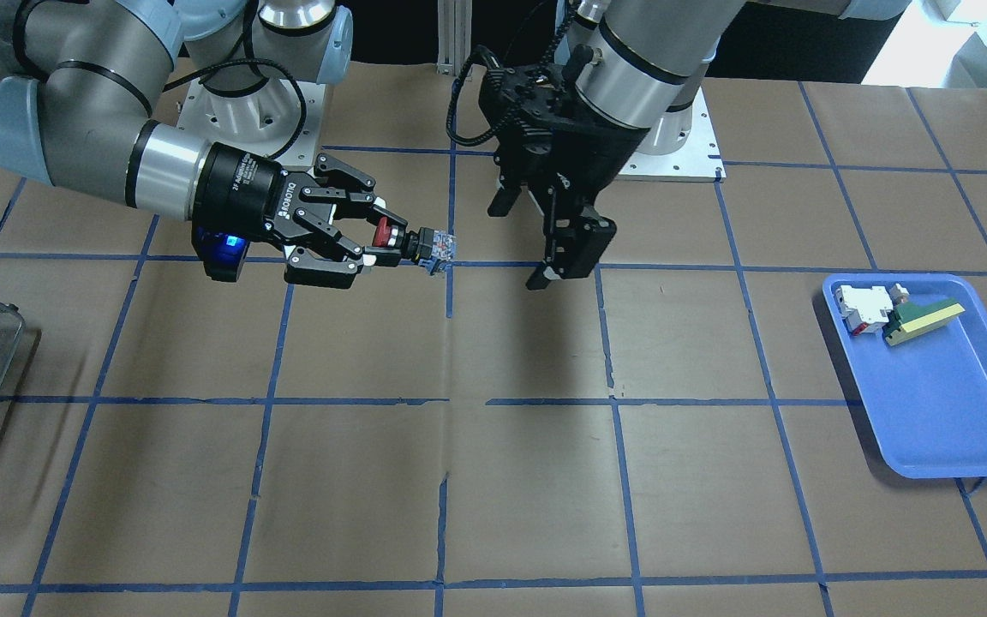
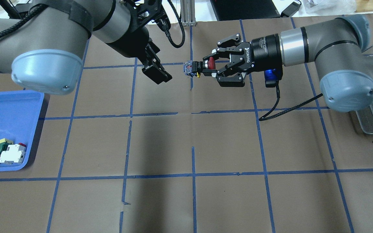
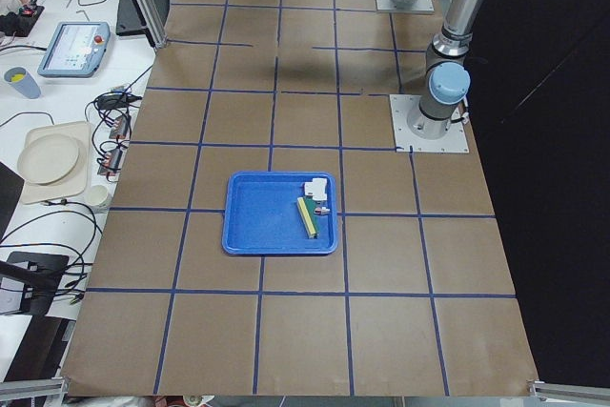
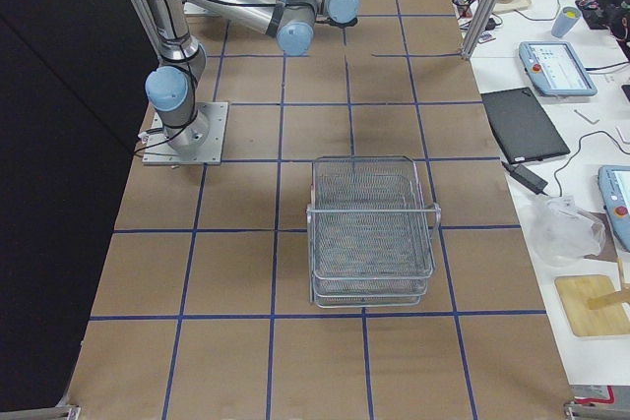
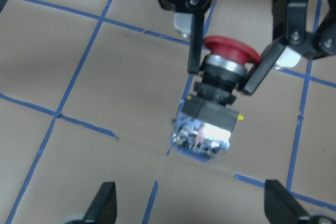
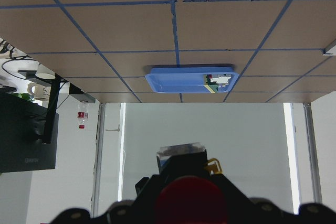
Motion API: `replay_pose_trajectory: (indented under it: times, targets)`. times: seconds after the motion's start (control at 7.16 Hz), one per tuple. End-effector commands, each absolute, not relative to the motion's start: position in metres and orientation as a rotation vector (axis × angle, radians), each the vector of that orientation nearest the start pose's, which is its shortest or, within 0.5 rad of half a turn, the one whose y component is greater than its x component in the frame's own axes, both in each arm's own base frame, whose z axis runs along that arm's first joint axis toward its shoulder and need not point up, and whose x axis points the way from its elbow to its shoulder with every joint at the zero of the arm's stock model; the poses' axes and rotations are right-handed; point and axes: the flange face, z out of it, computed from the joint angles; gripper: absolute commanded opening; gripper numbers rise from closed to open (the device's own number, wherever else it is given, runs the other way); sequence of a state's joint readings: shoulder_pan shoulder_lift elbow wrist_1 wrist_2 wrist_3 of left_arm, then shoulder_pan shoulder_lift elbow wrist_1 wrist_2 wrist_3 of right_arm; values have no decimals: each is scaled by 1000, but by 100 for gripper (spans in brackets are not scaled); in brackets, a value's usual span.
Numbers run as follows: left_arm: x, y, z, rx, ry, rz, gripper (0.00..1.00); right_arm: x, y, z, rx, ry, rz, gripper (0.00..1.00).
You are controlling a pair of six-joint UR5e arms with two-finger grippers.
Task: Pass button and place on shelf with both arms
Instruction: 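Open the left gripper and pull it back while right gripper holds button, then carry the button with the right gripper to the wire mesh basket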
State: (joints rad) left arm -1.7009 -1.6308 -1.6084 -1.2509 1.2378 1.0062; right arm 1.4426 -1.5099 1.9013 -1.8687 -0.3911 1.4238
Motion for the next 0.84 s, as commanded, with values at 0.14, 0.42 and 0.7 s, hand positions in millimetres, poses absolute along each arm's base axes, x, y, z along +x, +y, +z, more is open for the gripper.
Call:
replay_pose_trajectory:
  times: [0.14,0.42,0.7]
  targets:
    - [-130,-535,481,1510,2864,-405,100,109,-533,413,1598,1500,726,2]
    - [-107,-525,481,1231,2930,-224,100,94,-535,407,1608,1729,544,2]
    - [-101,-525,483,837,3062,-203,100,76,-523,389,1485,2132,376,2]
